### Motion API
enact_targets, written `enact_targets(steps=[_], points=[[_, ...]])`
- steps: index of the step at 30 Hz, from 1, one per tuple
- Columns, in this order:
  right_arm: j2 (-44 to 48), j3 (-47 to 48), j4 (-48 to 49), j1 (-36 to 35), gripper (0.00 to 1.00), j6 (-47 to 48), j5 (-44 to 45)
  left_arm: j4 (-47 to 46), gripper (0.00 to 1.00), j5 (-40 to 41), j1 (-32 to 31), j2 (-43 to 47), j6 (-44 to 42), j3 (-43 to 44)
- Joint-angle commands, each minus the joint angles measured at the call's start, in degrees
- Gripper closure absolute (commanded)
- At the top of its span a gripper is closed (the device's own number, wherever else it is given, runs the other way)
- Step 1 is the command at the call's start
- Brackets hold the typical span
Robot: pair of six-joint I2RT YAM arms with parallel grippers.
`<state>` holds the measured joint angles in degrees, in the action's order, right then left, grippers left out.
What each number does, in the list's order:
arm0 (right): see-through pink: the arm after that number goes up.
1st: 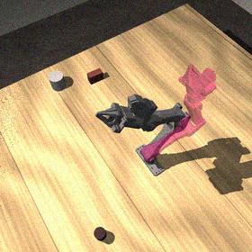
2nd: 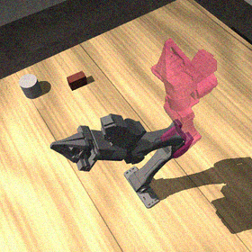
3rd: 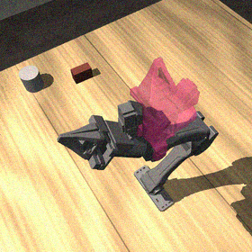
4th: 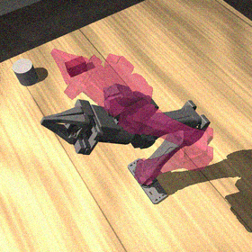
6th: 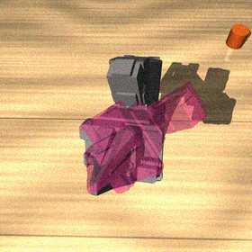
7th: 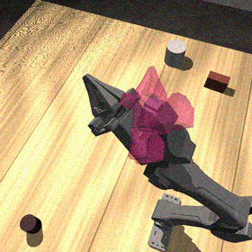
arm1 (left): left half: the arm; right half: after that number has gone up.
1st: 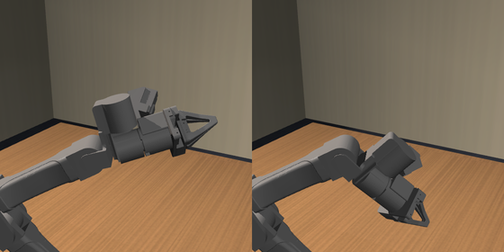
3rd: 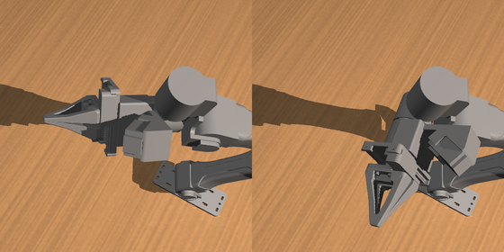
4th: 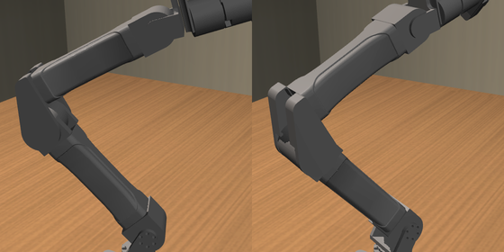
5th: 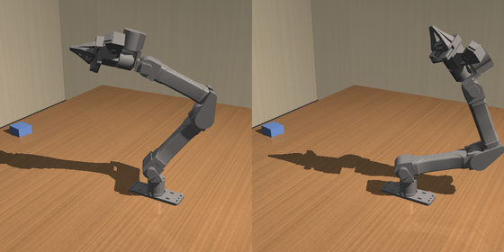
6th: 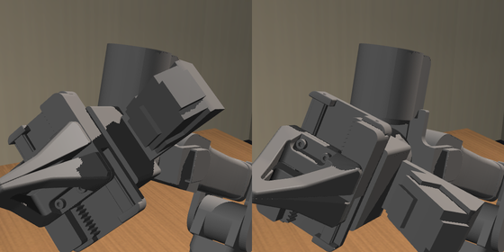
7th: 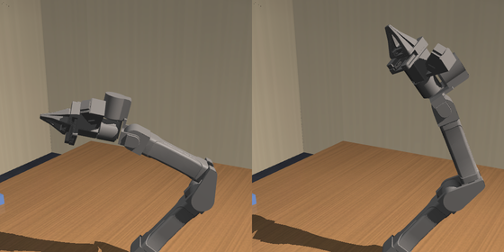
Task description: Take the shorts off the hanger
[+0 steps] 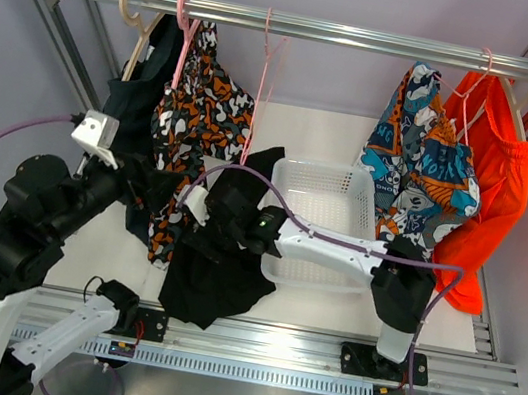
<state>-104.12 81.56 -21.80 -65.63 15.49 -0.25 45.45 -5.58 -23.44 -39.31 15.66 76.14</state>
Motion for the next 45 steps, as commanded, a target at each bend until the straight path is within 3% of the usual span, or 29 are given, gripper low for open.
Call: enact_targets(steps=[1,4,10,17,21,22,25,27,29,37,40,45], points=[[-3.36,0.97,9.85,0.32,0.01,-3.36,10.88,2.09,0.06,3.47,0.33,3.35,1.91,-3.09],[-7.05,1.76,8.46,0.32,0.01,-2.13,10.80,2.18,0.06,4.00,0.33,6.61,3.41,-5.38],[-14.17,6.67,-2.27,0.41,0.01,1.47,-4.99,2.80,0.05,3.92,0.33,9.34,4.73,-7.14],[-19.63,8.45,-7.20,0.41,0.02,2.00,-9.49,3.06,0.04,3.39,0.33,11.18,5.26,-7.41],[-20.86,8.44,-9.13,0.41,0.48,2.88,-14.59,3.15,0.03,3.82,0.33,12.24,6.04,-8.37],[-20.78,8.18,-9.31,0.41,0.66,3.32,-15.56,2.98,0.03,3.83,0.33,12.50,6.14,-8.64],[-19.99,7.83,-10.45,0.41,0.88,5.07,-17.93,2.45,0.03,3.39,0.33,13.12,6.14,-9.52],[-17.98,7.74,-11.85,0.41,0.96,6.04,-20.30,2.10,0.03,3.48,0.33,13.29,5.87,-9.60],[-15.69,7.21,-13.17,1.02,1.00,7.71,-25.22,1.66,0.03,3.48,0.33,13.38,5.52,-9.17],[3.38,10.80,-26.17,7.00,1.00,19.65,-48.40,-0.18,0.03,2.77,0.33,11.71,3.06,-7.23],[9.09,13.35,-31.97,8.06,1.00,24.40,-53.51,-1.77,0.03,2.42,0.33,11.63,2.62,-7.06],[17.44,16.17,-36.46,8.67,1.00,24.16,-56.08,-4.05,0.03,2.51,0.33,12.06,2.27,-7.06]])
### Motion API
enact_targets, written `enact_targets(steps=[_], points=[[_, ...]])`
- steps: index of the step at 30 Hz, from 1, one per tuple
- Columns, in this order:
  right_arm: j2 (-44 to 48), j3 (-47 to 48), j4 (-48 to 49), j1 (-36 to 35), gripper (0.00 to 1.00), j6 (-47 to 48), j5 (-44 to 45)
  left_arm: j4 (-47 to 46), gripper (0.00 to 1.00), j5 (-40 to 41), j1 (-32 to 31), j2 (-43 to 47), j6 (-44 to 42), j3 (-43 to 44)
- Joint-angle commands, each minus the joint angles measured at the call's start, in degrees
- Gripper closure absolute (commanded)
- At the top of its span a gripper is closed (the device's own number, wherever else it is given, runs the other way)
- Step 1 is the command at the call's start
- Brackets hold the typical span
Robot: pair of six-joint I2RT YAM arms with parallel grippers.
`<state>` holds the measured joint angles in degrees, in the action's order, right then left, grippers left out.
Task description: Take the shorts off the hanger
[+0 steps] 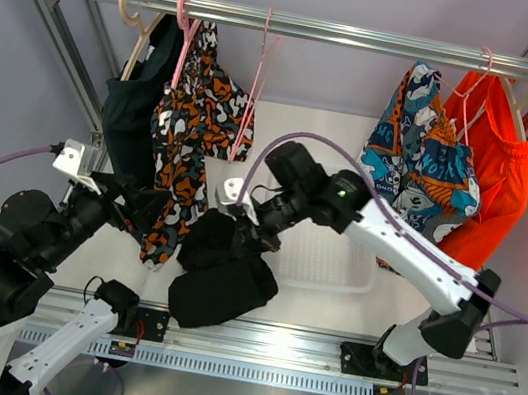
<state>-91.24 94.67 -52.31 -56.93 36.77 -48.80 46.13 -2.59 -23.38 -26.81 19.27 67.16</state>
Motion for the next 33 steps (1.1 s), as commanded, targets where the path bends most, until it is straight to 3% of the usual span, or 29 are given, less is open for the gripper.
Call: enact_targets(steps=[1,13,24,33], points=[[5.28,4.71,-6.65,1.45,1.00,1.56,-9.02,-4.91,0.03,-0.40,0.26,-0.35,-1.42,1.93],[13.54,19.40,-6.05,20.79,1.00,-9.51,-12.64,-8.07,0.02,-0.84,0.26,-2.81,-3.18,2.02],[20.75,11.50,7.83,42.58,1.00,-17.25,-11.94,-8.78,0.02,-1.54,0.26,-4.57,-4.50,3.24],[19.88,5.72,14.78,46.64,1.00,-19.81,-8.34,-8.42,0.02,-1.37,0.26,-6.68,-5.73,5.35]])
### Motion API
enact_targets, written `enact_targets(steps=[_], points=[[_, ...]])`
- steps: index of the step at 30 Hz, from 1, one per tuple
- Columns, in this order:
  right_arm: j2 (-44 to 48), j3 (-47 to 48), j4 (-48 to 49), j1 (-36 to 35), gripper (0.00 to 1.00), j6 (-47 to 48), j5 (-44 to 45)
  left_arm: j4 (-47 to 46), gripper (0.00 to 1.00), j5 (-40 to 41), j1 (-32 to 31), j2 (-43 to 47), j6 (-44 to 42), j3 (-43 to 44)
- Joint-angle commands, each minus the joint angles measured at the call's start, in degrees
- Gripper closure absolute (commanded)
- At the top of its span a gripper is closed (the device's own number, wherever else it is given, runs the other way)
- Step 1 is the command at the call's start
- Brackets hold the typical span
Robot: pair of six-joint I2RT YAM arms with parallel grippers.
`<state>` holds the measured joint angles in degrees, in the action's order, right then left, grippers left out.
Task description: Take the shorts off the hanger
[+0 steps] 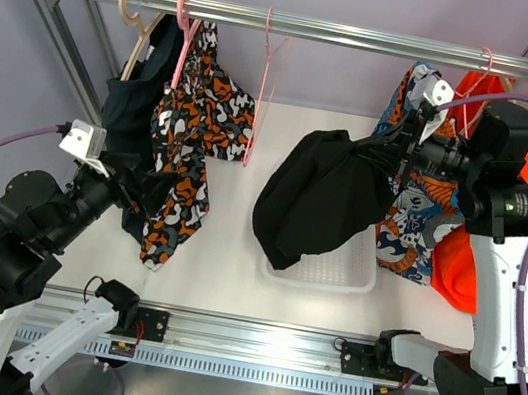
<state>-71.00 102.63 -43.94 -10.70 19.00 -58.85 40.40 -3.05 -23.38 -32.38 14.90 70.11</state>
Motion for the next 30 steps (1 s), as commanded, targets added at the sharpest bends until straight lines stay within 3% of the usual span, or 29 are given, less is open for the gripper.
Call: enact_targets(steps=[1,12,17,21,23,25,30], points=[[-0.54,-3.39,6.85,0.42,1.00,-2.30,2.16,-2.70,0.02,-0.82,0.26,-1.37,-1.36,2.49],[-8.70,-24.65,8.88,-2.38,1.00,-0.46,10.85,-2.61,0.02,0.85,0.26,-6.81,-0.40,6.88],[-15.82,-29.94,5.36,-7.40,1.00,0.15,14.72,0.55,0.03,8.58,0.26,-15.14,2.06,14.25],[-17.50,-29.33,2.47,-7.15,0.80,3.05,16.31,4.94,0.06,11.83,0.35,-24.20,4.00,25.83],[-16.63,-28.11,0.80,-6.18,0.51,5.15,15.79,6.44,0.09,12.71,0.44,-30.07,4.09,30.15],[-15.32,-26.61,-1.57,-5.04,0.27,6.57,14.82,9.42,0.16,13.07,1.39,-34.31,3.91,37.95],[-14.52,-20.46,-6.85,-1.79,0.22,8.59,8.50,12.07,0.32,4.83,9.30,-46.08,4.35,48.62]])
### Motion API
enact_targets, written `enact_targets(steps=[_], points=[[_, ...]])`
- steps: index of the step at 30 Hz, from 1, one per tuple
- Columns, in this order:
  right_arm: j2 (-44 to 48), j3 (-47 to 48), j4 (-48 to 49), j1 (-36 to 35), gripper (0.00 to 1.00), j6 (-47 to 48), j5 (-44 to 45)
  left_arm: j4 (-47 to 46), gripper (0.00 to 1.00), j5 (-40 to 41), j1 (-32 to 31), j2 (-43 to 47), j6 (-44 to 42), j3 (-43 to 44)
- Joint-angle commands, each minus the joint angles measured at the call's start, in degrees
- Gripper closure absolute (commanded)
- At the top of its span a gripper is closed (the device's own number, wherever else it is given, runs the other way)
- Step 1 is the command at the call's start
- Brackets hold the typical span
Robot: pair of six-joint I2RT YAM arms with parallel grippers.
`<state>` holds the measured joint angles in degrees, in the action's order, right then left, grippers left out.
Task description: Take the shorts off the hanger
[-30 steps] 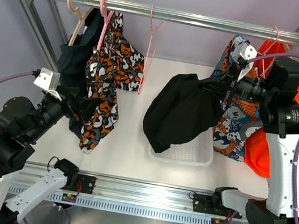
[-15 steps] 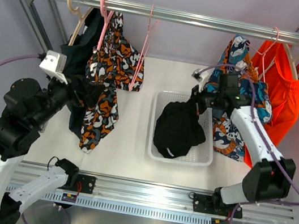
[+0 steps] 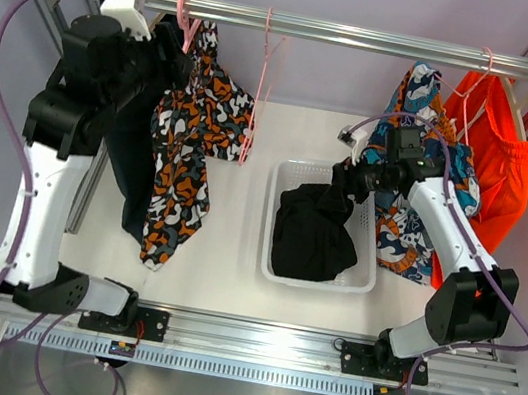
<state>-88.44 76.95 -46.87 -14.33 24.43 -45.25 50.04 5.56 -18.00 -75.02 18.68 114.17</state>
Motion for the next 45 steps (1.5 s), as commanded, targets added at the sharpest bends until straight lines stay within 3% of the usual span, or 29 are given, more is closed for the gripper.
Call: enact_targets(steps=[1,4,11,18,30,34,37,40,42,45], points=[[3.36,5.75,-5.76,2.28,0.22,4.04,-6.76,2.34,0.34,-7.37,6.63,-4.59,0.40,5.61],[4.50,5.50,-6.57,2.81,0.22,5.28,-12.30,0.41,0.39,-11.79,10.51,-8.03,-0.74,6.06],[5.65,2.33,-3.58,2.81,0.22,3.00,-13.72,-4.51,0.43,-14.88,11.58,-12.51,-5.05,5.45],[5.12,1.54,-1.56,2.81,0.22,0.98,-15.48,-8.64,0.53,-10.59,11.58,-14.89,-8.74,4.57],[6.00,3.30,-3.05,2.73,0.22,0.54,-15.21,-18.66,0.55,-8.11,11.58,-14.19,-11.20,-5.09],[6.44,3.65,-3.05,2.81,0.23,0.36,-15.83,-21.56,0.63,-8.02,11.50,-13.57,-11.12,-7.38],[6.79,4.78,-4.89,2.81,0.23,1.41,-16.18,-23.05,0.82,-7.50,11.32,-13.22,-11.21,-8.08],[7.32,6.10,-6.39,2.90,0.23,3.08,-16.36,-24.63,0.93,-7.85,11.32,-11.91,-11.21,-8.79],[7.84,6.63,-7.17,2.73,0.23,3.61,-16.36,-25.25,0.99,-8.28,11.32,-11.11,-11.12,-8.96],[8.29,8.13,-8.23,2.81,0.24,4.84,-17.32,-27.45,1.00,-9.69,11.23,-8.83,-10.94,-9.49]])
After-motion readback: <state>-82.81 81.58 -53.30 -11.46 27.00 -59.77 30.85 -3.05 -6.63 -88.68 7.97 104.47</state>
